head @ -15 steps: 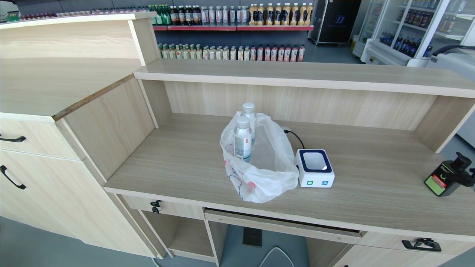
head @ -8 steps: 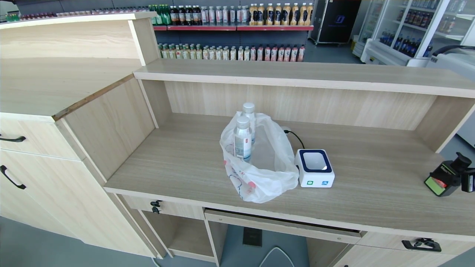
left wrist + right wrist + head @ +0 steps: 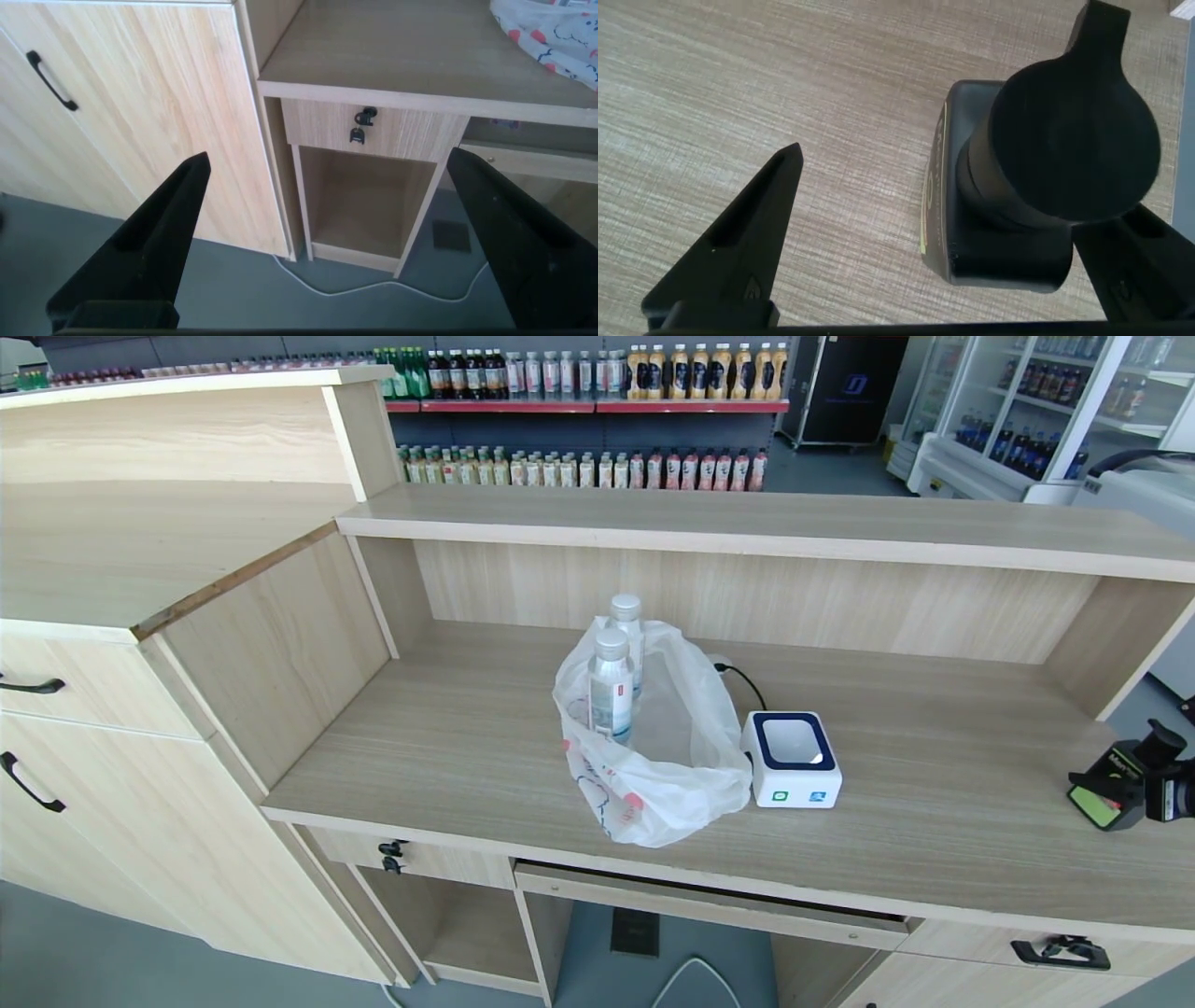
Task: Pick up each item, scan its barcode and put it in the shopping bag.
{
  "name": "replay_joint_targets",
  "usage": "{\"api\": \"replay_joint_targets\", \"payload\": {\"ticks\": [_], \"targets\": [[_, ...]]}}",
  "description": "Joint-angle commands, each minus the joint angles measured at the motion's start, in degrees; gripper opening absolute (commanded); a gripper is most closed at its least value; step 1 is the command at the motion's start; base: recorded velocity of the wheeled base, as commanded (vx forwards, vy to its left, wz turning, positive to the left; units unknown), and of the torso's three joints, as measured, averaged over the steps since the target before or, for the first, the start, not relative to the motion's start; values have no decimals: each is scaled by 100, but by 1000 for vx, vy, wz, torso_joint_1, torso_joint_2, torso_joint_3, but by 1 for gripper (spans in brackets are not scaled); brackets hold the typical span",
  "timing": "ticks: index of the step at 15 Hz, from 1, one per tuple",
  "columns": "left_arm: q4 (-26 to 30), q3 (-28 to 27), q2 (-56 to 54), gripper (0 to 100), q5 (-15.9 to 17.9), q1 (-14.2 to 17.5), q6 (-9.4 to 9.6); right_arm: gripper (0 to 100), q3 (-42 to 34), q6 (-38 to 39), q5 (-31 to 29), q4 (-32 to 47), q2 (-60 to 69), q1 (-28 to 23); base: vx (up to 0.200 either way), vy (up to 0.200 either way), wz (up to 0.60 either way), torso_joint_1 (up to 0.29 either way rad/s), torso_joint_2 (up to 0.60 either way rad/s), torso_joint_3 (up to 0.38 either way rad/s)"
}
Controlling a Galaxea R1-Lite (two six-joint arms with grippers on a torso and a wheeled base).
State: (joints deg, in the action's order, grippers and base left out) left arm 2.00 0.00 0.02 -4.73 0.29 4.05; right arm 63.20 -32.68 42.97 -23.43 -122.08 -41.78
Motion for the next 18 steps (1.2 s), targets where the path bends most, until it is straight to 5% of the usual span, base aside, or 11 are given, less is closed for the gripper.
{"api": "replay_joint_targets", "payload": {"ticks": [1,15,16,18], "targets": [[2,0,-2,100,-2,-3,0,100,17,-1,1,-12,-79,20,0,0,0,0,0,0],[2,0,-2,100,-2,6,0,100,61,34,1,-311,-343,231,0,0,0,0,0,0],[2,0,-2,100,-2,-3,0,0,61,43,1,-320,-343,249,0,0,0,0,0,0],[2,0,6,100,-2,-3,0,0,61,43,1,-346,-334,249,0,0,0,0,0,0]]}}
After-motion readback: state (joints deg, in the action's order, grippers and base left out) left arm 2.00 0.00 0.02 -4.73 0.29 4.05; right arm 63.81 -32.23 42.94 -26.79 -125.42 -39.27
